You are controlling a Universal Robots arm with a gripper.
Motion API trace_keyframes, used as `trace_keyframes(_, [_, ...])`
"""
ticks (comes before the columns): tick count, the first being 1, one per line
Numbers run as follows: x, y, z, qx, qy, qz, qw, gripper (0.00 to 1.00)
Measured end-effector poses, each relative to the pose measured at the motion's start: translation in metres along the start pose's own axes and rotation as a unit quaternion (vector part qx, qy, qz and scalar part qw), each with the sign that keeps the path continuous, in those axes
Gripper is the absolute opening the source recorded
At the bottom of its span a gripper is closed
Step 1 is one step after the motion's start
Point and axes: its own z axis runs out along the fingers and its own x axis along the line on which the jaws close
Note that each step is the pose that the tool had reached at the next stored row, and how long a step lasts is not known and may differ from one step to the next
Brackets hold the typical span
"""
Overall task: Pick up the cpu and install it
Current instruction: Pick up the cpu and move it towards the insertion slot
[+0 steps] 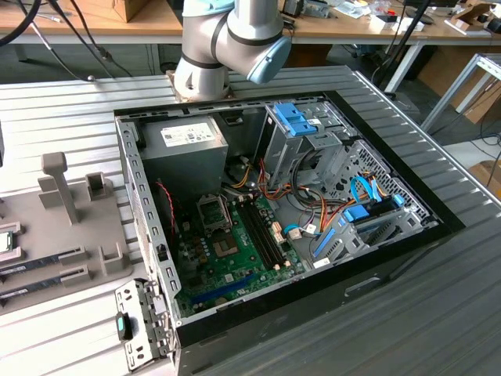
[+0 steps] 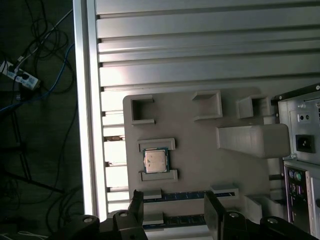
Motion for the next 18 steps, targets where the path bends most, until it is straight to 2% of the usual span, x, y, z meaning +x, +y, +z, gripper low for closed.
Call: trace_keyframes(18, [0.0001,-0.0002,0.0031,0.0,0.0,0.0,1.0,0.6])
